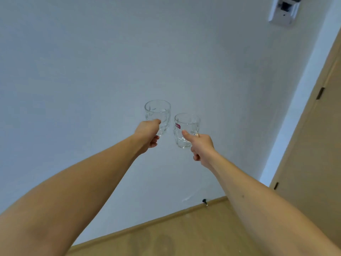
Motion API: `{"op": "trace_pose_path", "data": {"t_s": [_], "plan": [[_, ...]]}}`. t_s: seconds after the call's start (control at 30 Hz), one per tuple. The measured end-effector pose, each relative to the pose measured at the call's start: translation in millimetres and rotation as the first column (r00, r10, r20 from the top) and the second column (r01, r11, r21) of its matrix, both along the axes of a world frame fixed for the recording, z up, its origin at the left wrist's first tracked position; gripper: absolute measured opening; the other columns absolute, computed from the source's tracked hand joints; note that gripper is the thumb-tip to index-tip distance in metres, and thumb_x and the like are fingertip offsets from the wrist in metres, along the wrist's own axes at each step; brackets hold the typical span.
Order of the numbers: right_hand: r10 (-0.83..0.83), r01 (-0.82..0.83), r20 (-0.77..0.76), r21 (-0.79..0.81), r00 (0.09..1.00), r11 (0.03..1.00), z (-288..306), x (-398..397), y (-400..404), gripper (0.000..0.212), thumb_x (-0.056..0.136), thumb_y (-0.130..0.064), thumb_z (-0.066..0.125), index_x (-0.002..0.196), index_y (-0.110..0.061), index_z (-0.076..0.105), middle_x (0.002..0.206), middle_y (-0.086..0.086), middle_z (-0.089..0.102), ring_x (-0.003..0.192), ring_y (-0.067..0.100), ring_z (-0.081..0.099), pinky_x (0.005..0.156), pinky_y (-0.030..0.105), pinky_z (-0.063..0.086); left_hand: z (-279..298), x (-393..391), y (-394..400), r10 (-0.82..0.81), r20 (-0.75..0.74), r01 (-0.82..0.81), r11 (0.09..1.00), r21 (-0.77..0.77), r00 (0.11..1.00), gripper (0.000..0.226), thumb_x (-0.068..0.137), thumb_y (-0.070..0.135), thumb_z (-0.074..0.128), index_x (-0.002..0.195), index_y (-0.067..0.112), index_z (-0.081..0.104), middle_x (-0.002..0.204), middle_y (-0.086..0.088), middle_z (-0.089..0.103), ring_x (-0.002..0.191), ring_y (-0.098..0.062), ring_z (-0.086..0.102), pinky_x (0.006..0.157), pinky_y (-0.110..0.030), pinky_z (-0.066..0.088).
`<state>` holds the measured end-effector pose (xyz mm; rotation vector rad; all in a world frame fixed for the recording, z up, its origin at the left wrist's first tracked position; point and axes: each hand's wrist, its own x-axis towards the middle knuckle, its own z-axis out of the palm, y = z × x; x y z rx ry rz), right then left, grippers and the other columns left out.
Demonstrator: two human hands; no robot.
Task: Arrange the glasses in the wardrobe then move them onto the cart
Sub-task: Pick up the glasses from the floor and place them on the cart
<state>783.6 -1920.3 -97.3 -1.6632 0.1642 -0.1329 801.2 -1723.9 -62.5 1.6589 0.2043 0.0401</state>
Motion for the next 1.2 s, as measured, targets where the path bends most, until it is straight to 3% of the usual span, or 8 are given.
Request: {"op": "trace_pose_path", "data": {"t_s": [0.3, 0.53, 0.7, 0.9, 1.07, 1.13, 1.2], "plan": [[0.276, -0.274, -0.041, 0.043, 0.96, 0.961, -18.3, -34.3, 260.9, 0.046, 0.077, -0.052, 0.083, 0.087, -0.015, 0.057, 0.064, 0.0, 0.033, 0.054, 0.018, 0.027, 0.041, 0.024, 0.026, -13.3, -91.3, 255.3, 0.304, -0.061, -0.302, 0.953, 0.032, 0.951, 0.027, 0.094, 0.041, 0.056, 0.099, 0.015, 0.058, 0.076, -0.009, 0.06, 0.057, -0.018, 0.051, 0.047, -0.022, 0.049], [0.508, -0.503, -0.072, 0.073, 0.858, 0.861, -27.4, -91.5, 451.8, 0.051, 0.078, -0.051, 0.083, 0.098, -0.009, 0.062, 0.062, 0.002, 0.036, 0.05, 0.016, 0.028, 0.04, 0.024, 0.026, -25.2, -195.0, 428.5, 0.547, -0.08, -0.545, 0.837, 0.048, 0.833, 0.032, 0.095, 0.043, 0.055, 0.108, 0.014, 0.058, 0.079, -0.009, 0.06, 0.059, -0.018, 0.051, 0.047, -0.022, 0.048], [0.67, -0.666, -0.088, 0.079, 0.737, 0.742, -37.8, -142.9, 563.4, 0.071, 0.08, -0.051, 0.082, 0.116, 0.005, 0.06, 0.063, 0.004, 0.037, 0.05, 0.016, 0.029, 0.04, 0.024, 0.027, -38.1, -274.9, 518.3, 0.689, -0.095, -0.69, 0.723, 0.017, 0.719, 0.03, 0.093, 0.043, 0.056, 0.103, 0.015, 0.058, 0.077, -0.009, 0.06, 0.059, -0.019, 0.05, 0.049, -0.023, 0.049], [0.825, -0.826, -0.137, 0.071, 0.548, 0.56, -53.6, -208.3, 682.4, 0.066, 0.079, -0.053, 0.082, 0.121, -0.007, 0.06, 0.064, 0.002, 0.034, 0.05, 0.015, 0.027, 0.041, 0.025, 0.026, -63.0, -371.5, 602.8, 0.834, -0.152, -0.845, 0.535, -0.013, 0.531, 0.029, 0.096, 0.044, 0.055, 0.101, 0.016, 0.06, 0.078, -0.008, 0.06, 0.06, -0.018, 0.051, 0.05, -0.023, 0.05], [0.915, -0.915, -0.139, 0.094, 0.378, 0.392, -71.4, -259.7, 776.6, 0.092, 0.08, -0.053, 0.082, 0.151, -0.01, 0.042, 0.058, -0.002, 0.031, 0.047, 0.014, 0.024, 0.04, 0.024, 0.025, -84.4, -442.8, 671.4, 0.914, -0.182, -0.931, 0.363, -0.033, 0.363, 0.033, 0.095, 0.046, 0.058, 0.105, 0.015, 0.062, 0.074, -0.007, 0.06, 0.056, -0.017, 0.051, 0.049, -0.023, 0.05], [0.935, -0.936, -0.134, 0.091, 0.327, 0.34, -79.3, -276.6, 815.7, 0.097, 0.08, -0.053, 0.081, 0.154, -0.009, 0.037, 0.057, -0.002, 0.034, 0.048, 0.014, 0.024, 0.04, 0.024, 0.025, -91.9, -466.0, 702.2, 0.932, -0.19, -0.951, 0.307, -0.046, 0.31, 0.035, 0.096, 0.046, 0.058, 0.108, 0.013, 0.061, 0.075, -0.008, 0.059, 0.057, -0.017, 0.05, 0.051, -0.024, 0.049], [0.949, -0.953, -0.15, 0.08, 0.277, 0.291, -85.6, -291.0, 856.6, 0.085, 0.08, -0.053, 0.081, 0.145, -0.008, 0.049, 0.054, -0.004, 0.036, 0.044, 0.013, 0.025, 0.039, 0.023, 0.025, -98.2, -486.3, 734.6, 0.946, -0.205, -0.968, 0.248, -0.048, 0.252, 0.037, 0.096, 0.046, 0.057, 0.109, 0.012, 0.061, 0.075, -0.008, 0.059, 0.055, -0.016, 0.049, 0.05, -0.024, 0.049]]}}
